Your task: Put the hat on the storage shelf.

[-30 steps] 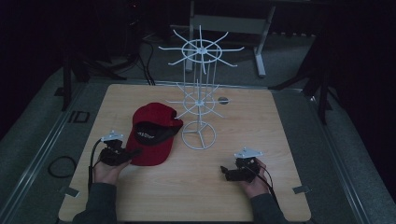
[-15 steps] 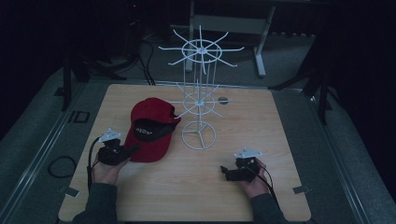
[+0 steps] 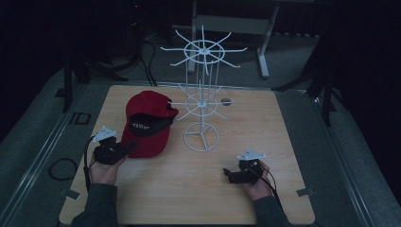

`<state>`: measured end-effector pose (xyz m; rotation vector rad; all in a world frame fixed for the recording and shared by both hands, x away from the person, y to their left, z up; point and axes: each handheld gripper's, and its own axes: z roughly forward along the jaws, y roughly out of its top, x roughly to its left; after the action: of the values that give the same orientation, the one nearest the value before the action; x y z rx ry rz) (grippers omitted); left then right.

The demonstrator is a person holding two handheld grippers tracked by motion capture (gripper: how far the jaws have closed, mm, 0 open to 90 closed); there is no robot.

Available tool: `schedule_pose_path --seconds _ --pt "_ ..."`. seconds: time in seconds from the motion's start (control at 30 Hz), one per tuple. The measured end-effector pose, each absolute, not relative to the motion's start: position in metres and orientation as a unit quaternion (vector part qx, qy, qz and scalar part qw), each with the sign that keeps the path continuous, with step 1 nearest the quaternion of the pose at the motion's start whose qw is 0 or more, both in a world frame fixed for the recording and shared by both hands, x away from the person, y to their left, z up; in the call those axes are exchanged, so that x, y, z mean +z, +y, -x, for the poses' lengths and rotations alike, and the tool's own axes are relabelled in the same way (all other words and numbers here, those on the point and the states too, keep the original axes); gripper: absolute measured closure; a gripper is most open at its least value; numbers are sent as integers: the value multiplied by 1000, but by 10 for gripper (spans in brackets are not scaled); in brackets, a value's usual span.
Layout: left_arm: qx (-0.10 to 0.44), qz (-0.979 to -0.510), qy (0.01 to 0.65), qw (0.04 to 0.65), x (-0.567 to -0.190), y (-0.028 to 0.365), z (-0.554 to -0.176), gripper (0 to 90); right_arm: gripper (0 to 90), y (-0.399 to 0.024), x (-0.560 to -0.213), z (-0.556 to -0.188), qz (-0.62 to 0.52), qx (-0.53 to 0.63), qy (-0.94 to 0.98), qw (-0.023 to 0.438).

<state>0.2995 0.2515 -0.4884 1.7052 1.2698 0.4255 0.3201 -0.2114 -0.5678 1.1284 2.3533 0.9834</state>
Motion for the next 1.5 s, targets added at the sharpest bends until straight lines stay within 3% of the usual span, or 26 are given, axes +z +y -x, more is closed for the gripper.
schedule_pose_path --seconds 1.5 --pt "242 -633 508 531 -422 266 -293 848 112 -211 -568 -320 -400 349 829 175"
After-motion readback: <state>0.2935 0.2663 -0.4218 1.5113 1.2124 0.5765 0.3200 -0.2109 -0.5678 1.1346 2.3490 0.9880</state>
